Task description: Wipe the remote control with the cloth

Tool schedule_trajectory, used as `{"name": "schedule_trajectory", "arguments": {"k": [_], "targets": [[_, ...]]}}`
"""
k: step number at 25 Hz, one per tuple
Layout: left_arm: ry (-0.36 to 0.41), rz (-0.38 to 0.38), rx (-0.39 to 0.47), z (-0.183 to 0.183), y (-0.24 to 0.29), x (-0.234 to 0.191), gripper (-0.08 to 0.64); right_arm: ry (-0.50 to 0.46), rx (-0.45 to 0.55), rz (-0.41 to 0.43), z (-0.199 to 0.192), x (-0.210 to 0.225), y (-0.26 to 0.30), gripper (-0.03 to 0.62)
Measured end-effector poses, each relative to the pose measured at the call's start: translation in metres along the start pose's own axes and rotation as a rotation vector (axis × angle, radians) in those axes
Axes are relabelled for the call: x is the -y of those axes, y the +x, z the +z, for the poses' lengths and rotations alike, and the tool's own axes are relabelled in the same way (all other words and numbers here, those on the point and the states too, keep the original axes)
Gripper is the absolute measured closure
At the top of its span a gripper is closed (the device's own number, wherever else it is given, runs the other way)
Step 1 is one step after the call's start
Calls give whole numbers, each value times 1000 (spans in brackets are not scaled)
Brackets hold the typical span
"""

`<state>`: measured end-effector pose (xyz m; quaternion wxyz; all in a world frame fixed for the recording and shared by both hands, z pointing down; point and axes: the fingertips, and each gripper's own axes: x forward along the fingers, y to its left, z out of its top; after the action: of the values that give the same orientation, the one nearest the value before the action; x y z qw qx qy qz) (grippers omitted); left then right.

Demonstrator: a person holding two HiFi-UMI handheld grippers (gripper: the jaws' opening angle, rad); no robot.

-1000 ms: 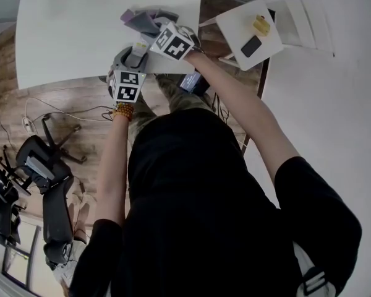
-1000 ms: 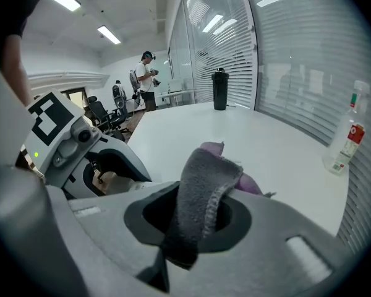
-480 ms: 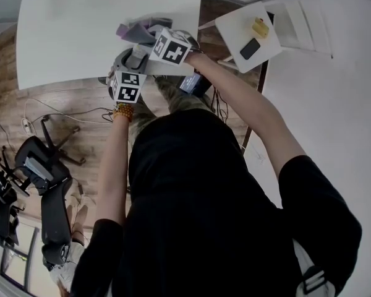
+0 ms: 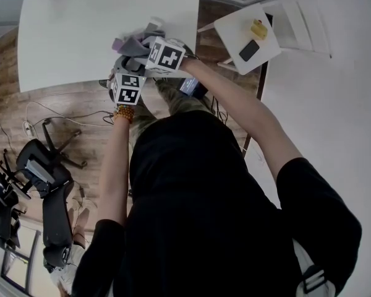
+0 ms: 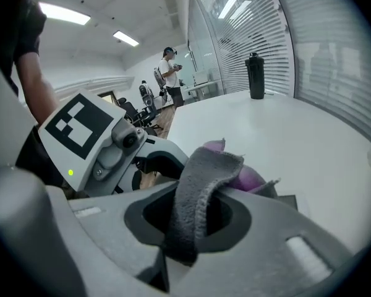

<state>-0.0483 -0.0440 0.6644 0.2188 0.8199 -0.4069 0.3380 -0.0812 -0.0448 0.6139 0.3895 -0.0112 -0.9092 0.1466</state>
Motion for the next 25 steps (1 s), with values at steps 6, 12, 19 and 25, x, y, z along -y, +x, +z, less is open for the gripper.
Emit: {"name": "schedule_trajectory", "arguments": {"k": [6, 12, 19, 25], "targets": [[-4, 5, -4, -3, 1, 1, 341, 67, 25, 84, -3, -5, -1, 522], [-1, 8, 2, -1, 0, 0, 341, 140, 54, 187, 0, -12, -1, 522], [-1, -1, -3, 0, -1, 1, 341, 360, 289, 473, 30, -28, -43, 522], [3, -2, 0, 1, -1, 0, 341, 317, 410, 289, 44, 23, -89, 522]]}}
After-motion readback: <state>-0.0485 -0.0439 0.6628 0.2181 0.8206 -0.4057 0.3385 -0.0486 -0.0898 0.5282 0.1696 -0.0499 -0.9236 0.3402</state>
